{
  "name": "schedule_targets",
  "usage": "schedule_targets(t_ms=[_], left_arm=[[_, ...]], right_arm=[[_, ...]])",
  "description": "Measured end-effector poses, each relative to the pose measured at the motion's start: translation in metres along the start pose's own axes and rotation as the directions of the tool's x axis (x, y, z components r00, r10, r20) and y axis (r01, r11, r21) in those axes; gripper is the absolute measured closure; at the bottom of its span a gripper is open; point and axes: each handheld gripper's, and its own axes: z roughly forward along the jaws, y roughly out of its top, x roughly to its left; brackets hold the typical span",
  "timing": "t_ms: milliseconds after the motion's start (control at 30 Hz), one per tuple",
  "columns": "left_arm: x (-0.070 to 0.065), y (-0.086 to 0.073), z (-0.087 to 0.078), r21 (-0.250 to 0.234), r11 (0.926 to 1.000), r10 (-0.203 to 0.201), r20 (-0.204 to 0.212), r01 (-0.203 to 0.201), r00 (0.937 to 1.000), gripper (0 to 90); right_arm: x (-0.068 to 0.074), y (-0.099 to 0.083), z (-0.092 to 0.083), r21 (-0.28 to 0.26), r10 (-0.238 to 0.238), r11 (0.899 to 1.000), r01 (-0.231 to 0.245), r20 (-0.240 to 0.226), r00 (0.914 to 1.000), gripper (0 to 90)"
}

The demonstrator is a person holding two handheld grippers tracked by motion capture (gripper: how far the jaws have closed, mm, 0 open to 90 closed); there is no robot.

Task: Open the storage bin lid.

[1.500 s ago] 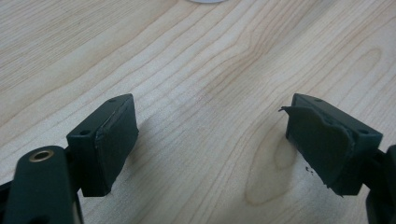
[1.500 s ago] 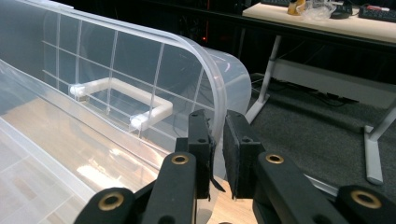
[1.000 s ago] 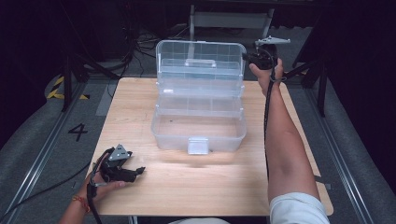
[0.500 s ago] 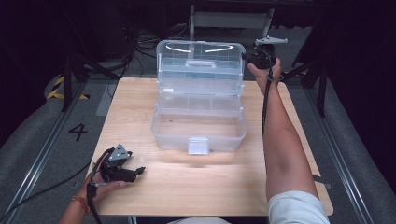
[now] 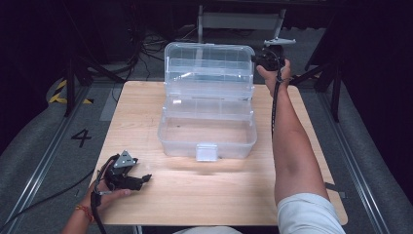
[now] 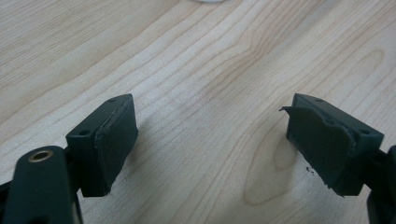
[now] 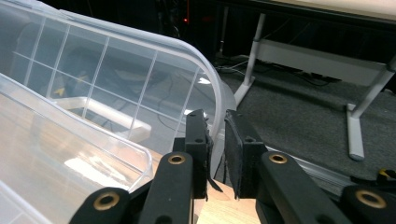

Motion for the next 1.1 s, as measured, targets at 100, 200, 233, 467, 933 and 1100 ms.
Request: schedule_targets(t_ms=[100,200,233,467,933,1100], left_arm=[[0.000,0.000,0.000,0.000,1.0000,0.000,0.000,0.000,1.0000,17.0],[0.000,0.000,0.000,0.000,1.0000,-0.003,0.001,0.003,1.0000,17.0],[0.000,0.000,0.000,0.000,1.0000,0.000,0.000,0.000,1.0000,17.0],[0.000,0.000,0.000,0.000,1.0000,-0.001,-0.002,0.001,1.0000,17.0],[-0.002,-0.001,0.000,-0.003,1.0000,-0.004,-0.001,0.004,1.0000,16.9],[-0.001,0.000,0.000,0.000,1.0000,0.002,0.011,-0.002,0.9999,16.8]], right_arm=[[0.002,-0.001,0.005,0.009,-0.003,1.000,0.003,0.022,0.9998,80.5],[0.002,-0.003,0.009,0.015,-0.004,1.000,0.004,0.037,0.9993,80.9],[0.002,-0.004,0.010,0.015,0.000,1.000,-0.001,0.037,0.9993,81.2],[0.003,-0.008,0.015,0.027,0.001,1.000,-0.002,0.059,0.9983,89.0],[0.012,-0.006,0.003,0.028,-0.032,0.999,0.030,0.057,0.9979,86.7],[0.015,-0.007,-0.011,0.010,-0.026,1.000,0.026,0.039,0.9989,80.7]])
